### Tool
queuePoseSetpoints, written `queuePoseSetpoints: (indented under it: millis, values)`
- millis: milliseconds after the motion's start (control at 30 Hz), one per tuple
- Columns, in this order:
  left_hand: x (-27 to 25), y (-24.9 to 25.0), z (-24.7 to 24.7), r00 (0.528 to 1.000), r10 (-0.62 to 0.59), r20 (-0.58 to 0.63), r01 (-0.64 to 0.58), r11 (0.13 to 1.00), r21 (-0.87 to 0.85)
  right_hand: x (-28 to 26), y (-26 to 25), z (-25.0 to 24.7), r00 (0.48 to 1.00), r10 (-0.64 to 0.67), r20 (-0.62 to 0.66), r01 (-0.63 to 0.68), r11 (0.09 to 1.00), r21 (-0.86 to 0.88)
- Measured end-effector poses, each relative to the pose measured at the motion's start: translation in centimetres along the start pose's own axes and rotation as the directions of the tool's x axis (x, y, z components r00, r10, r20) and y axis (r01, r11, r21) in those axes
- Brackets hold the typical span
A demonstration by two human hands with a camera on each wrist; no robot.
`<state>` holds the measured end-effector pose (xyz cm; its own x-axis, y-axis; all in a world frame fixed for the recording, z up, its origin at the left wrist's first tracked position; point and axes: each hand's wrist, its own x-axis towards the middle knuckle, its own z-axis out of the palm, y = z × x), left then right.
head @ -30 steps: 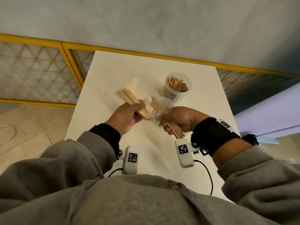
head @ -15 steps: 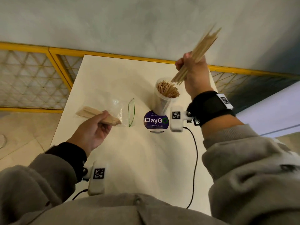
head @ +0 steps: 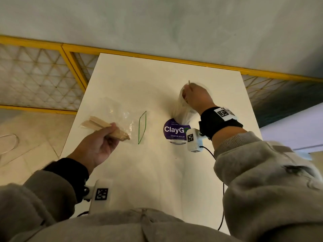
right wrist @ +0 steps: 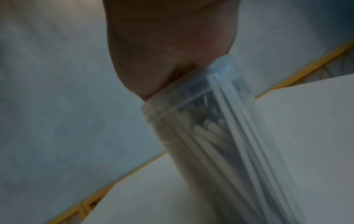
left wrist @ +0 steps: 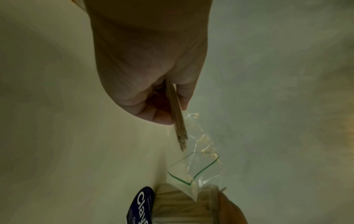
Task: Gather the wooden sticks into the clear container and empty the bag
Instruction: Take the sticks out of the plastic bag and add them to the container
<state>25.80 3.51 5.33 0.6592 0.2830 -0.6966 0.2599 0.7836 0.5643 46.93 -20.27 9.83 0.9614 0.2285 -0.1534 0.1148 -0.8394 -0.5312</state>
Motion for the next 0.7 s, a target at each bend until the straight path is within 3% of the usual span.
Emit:
queuePoseSetpoints:
  millis: [67, 133, 167, 233, 300, 333, 433, 467, 533, 600, 633, 700]
  values:
    - [0.0, -0.2, 0.2, 1.0, -0.004, 0.006, 0.004, 1.0, 0.0, 0.1, 0.0, 0.5, 0.979, 0.028, 0.203, 0.012, 0.981, -0.193]
    - [0.0, -0.1, 0.3, 1.0, -0.001, 0.019, 0.001, 1.0, -0.003, 0.2, -0.3, 0.5, 0.967, 0.026, 0.254, 0.046, 0.961, -0.274]
    - [0.1, 0.0, 0.2, 1.0, 0.0, 0.024, 0.0, 1.0, -0.009, 0.1, -0.5, 0.3, 0.979, -0.001, 0.203, 0.054, 0.965, -0.255]
    - [0.2, 0.3, 0.1, 1.0, 0.008, 0.027, -0.007, 1.0, -0.029, 0.3, -0.4, -0.1, 0.996, -0.079, -0.038, 0.073, 0.988, -0.133]
    - [0.3, 0.6, 0.0, 1.0, 0.013, 0.028, -0.011, 0.998, -0.058, -0.6, -0.3, -0.7, 0.966, -0.124, -0.229, 0.11, 0.991, -0.075]
    - [0.3, 0.7, -0.1, 0.999, 0.013, 0.034, -0.011, 0.997, -0.076, -0.9, -0.1, -0.6, 0.959, -0.162, -0.233, 0.138, 0.984, -0.117]
    - [0.1, 0.8, -0.2, 0.999, 0.013, 0.053, -0.007, 0.994, -0.111, -1.6, 1.1, 0.1, 0.969, -0.246, 0.005, 0.234, 0.915, -0.329]
    - [0.1, 0.7, -0.1, 0.998, 0.015, 0.055, -0.008, 0.993, -0.118, -1.7, 1.5, 0.1, 0.964, -0.267, 0.017, 0.256, 0.901, -0.35]
    - [-0.1, 0.7, 0.3, 0.997, 0.027, 0.076, -0.017, 0.99, -0.137, -2.7, 0.9, -0.7, 0.919, -0.359, -0.163, 0.305, 0.909, -0.283]
    - [-0.4, 0.8, 0.9, 0.995, 0.036, 0.098, -0.021, 0.988, -0.151, -4.7, -0.8, -1.5, 0.891, -0.307, -0.335, 0.308, 0.95, -0.053]
    - [-0.6, 0.7, 1.3, 0.993, 0.038, 0.112, -0.021, 0.988, -0.152, -6.0, -1.8, -1.7, 0.925, -0.25, -0.286, 0.284, 0.955, 0.085]
    - [-1.3, 0.7, 2.1, 0.985, 0.044, 0.168, -0.02, 0.989, -0.144, -9.0, -3.7, -1.1, 0.98, -0.199, -0.004, 0.19, 0.931, 0.312]
